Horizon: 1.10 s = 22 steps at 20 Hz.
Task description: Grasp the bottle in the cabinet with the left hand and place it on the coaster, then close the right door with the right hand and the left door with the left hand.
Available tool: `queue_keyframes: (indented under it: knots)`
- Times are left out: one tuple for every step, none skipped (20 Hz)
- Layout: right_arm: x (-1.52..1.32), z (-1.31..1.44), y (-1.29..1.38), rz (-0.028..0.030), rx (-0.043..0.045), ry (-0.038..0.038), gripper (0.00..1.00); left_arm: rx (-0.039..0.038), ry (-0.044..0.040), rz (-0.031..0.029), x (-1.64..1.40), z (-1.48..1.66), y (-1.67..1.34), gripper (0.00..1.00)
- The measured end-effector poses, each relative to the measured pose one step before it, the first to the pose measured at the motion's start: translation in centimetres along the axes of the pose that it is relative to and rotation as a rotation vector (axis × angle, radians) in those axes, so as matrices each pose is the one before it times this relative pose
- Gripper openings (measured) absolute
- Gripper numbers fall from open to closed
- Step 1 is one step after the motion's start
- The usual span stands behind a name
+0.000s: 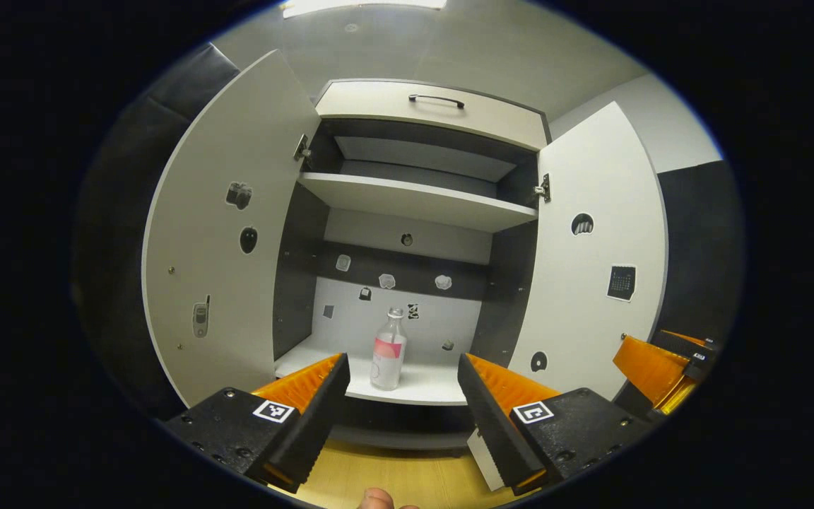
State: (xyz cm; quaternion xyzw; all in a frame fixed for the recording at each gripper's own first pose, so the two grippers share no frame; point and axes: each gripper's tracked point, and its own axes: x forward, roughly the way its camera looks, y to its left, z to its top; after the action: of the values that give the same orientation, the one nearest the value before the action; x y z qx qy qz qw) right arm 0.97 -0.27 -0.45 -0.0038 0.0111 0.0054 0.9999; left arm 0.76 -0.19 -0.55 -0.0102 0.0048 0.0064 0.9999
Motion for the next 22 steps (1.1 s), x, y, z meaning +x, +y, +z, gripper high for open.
queue_keyframes:
  knots:
    - [0.121,0.03,-0.011,0.00012,0.00056,0.00189,0.94,-0.00125,0.00134,0.00066,0.112,0.018,-0.058,0.96]
    - [-0.023,-0.077,-0.095,0.00007,0.00003,0.00112,0.93,-0.001,0.00035,0.00005,0.07,-0.091,-0.062,0.97]
    - [0.067,0.043,-0.061,-0.00054,-0.00081,0.00132,0.93,-0.00034,-0.00023,-0.00092,0.095,0.009,-0.111,0.97]
    - [0.065,-0.069,-0.109,-0.00184,-0.00103,-0.00148,0.98,0.00081,-0.0005,-0.00126,0.104,-0.077,-0.09,0.97]
    - [0.078,0.04,-0.048,-0.00192,-0.00057,-0.00062,0.98,0.00178,0.00045,-0.00026,0.138,-0.045,-0.061,0.97]
    - [-0.024,-0.102,-0.074,-0.00176,0.00038,-0.00131,0.98,0.00209,0.00239,-0.00019,0.179,-0.159,-0.026,0.96]
    - [0.036,0.046,-0.165,-0.00311,-0.00114,-0.00071,0.98,0.00243,0.0023,-0.00033,0.238,-0.165,-0.04,0.96]
    - [-0.059,-0.012,-0.318,-0.00427,-0.00279,0.00027,0.98,0.00361,0.00287,0.00025,0.284,-0.196,-0.01,0.96]
    - [-0.093,-0.023,-0.303,-0.00438,-0.00392,0.00072,0.98,0.00538,0.00492,0.00112,0.383,-0.195,0.066,0.96]
    - [-0.111,-0.131,-0.271,-0.00594,-0.00452,-0.00055,0.97,0.00678,0.00215,0.00167,0.471,-0.219,0.082,0.96]
    - [-0.157,0.047,-0.388,-0.00596,-0.00479,-0.00217,0.98,0.00933,0.00261,0.00296,0.627,-0.07,0.111,0.97]
    - [-0.11,-0.014,-0.293,-0.00373,-0.00465,-0.00278,0.98,0.00966,0.0001,0.00431,0.674,-0.133,0.173,0.96]
    - [-0.152,0.145,-0.215,-0.00399,-0.00338,-0.0053,0.98,0.01153,0.00167,0.00178,0.849,-0.03,0.129,0.96]
    - [-0.156,0.05,-0.282,-0.00606,-0.00399,-0.0049,0.98,0.0087,-0.00041,0.0048,1.024,-0.037,0.21,0.97]
    - [-0.146,0.119,-0.443,-0.01091,-0.00477,-0.00392,0.98,0.00581,-0.00355,0.0031,1.117,0.071,0.23,0.97]
    - [-0.136,-0.026,-0.594,-0.01376,-0.00433,-0.00462,0.98,0.00877,-0.00184,0.00129,1.165,0.046,0.176,0.97]
    - [-0.165,0.113,-0.568,-0.01483,-0.00391,-0.00344,0.93,0.01127,-0.00033,0.00173,1.337,0.019,0.173,0.96]
    - [-0.199,0.015,-0.719,-0.01967,-0.00437,-0.00245,0.97,0.0102,0.00326,0.00326,1.248,-0.096,0.221,0.97]
    - [-0.114,0.04,-0.759,-0.02279,-0.00386,-0.00217,0.97,0.00551,-0.00122,0.00059,1.403,0.021,0.197,0.97]
    - [-0.026,0.026,-0.81,-0.02237,-0.00284,-0.00156,0.97,0.0016,0.00521,-0.00041,1.429,-0.166,0.036,0.97]
    - [-0.056,0.02,-0.78,-0.02336,-0.00411,0.00062,0.97,0.00329,0.00412,-0.00097,1.332,-0.152,0.07,0.96]
    - [-0.037,-0.155,-0.805,-0.02552,-0.00541,0.00138,0.97,0.00494,0.00713,0.00169,1.43,-0.213,0.135,0.96]
